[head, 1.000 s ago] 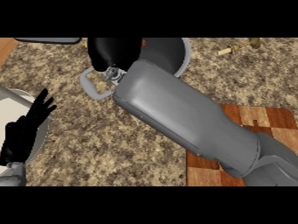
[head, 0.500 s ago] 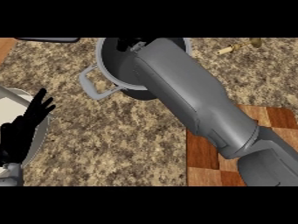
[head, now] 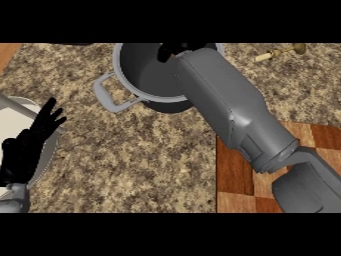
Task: Pick the croissant from the cutting board and place it in the pot
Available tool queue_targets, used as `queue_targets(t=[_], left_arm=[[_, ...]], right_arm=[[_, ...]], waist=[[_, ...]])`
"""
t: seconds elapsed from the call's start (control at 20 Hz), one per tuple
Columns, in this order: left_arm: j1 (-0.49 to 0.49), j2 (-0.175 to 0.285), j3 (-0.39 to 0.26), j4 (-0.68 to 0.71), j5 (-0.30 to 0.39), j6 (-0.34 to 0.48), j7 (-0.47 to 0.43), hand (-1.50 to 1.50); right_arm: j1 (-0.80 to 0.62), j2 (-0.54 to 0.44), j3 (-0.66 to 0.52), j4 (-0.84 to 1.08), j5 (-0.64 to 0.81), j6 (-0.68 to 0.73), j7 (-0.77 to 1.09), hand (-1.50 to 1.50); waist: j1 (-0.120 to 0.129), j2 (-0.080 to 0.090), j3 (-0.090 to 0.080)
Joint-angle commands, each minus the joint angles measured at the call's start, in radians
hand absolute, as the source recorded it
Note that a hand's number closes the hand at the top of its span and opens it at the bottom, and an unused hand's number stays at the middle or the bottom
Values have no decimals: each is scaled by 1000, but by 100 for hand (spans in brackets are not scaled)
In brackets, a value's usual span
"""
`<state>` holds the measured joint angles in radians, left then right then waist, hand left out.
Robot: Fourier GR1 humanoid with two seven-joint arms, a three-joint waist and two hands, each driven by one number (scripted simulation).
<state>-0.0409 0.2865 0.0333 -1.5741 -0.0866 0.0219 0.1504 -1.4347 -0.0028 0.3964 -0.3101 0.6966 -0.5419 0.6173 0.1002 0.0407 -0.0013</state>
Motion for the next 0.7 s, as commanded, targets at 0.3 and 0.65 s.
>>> queue_targets(t=[0.3,0.65], left_arm=[[-23,38,36,-4,19,-25,11,0],[-27,-3,17,37,-12,15,-7,0]], right_arm=[[12,-8,-159,74,-137,-47,-204,-150],[42,3,-265,-63,-237,-281,-412,-150]], waist=[[24,8,1],[6,7,3]])
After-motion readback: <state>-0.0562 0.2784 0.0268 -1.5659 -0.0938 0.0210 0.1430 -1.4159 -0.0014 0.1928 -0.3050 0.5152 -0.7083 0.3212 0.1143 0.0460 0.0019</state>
